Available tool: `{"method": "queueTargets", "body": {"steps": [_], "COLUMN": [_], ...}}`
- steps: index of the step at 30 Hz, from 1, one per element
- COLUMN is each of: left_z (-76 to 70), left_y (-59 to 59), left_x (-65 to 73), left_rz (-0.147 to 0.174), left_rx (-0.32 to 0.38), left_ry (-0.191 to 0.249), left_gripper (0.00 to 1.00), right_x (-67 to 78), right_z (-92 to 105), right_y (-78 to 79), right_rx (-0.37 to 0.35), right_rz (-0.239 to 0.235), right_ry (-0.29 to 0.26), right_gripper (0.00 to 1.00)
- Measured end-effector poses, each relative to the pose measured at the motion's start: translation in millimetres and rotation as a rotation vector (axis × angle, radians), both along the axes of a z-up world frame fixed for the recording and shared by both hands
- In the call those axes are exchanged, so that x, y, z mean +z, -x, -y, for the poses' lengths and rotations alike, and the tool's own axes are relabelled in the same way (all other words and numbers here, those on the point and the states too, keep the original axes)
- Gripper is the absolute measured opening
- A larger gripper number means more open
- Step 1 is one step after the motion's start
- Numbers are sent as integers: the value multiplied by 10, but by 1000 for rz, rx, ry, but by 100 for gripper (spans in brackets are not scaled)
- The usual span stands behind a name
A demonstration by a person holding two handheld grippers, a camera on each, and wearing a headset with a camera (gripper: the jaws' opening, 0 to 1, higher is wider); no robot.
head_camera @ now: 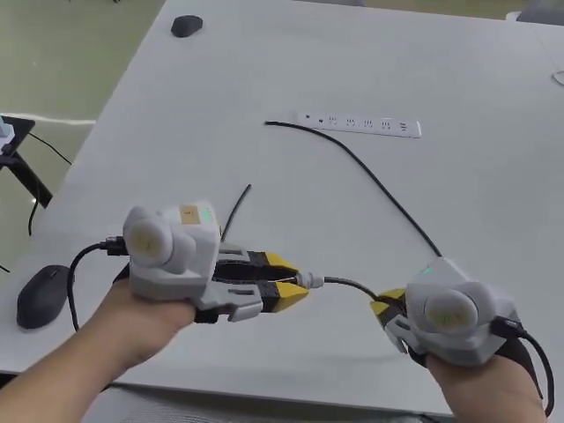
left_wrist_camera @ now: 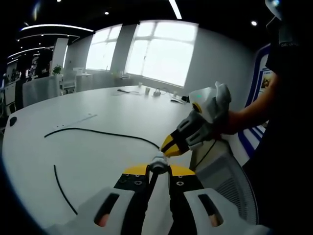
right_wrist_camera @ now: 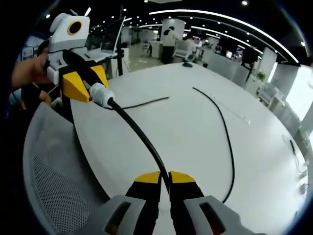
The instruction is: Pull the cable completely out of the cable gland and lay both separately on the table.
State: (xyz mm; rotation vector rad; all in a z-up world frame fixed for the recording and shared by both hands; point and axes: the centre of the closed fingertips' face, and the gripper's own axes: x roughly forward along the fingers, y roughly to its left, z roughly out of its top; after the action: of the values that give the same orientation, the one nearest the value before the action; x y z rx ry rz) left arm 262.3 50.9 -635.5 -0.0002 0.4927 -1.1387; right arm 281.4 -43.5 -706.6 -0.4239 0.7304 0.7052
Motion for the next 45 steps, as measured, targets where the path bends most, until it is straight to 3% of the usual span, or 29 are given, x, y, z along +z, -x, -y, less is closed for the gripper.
{"method": "queueTargets", "body": {"steps": [7,10,13,18,32,37,45], "left_z": [-8,5,23,48,58,61,76], "left_y": [8,21,30,52,108,135,139], "left_x": [24,15,25,43,48,36,65], "left_rz": [10,13,16,16,17,15,20], "left_rx": [-7,-16,-21,-31,-49,-59,-50], "left_ry": [-5,-14,-11,-7,-10,-14,-4], "left_gripper": [15,15,15,15,15,15,15], "right_x": [138,196,347,564,621,613,617], "right_z": [8,-55,-224,-491,-753,-736,-717], "right_y": [32,61,105,149,249,248,260], "right_rx": [38,73,173,270,411,419,374], "right_rz": [37,51,113,186,243,252,222], "right_ry": [5,11,18,14,47,62,24], "right_gripper": [2,8,12,12,7,2,0]}}
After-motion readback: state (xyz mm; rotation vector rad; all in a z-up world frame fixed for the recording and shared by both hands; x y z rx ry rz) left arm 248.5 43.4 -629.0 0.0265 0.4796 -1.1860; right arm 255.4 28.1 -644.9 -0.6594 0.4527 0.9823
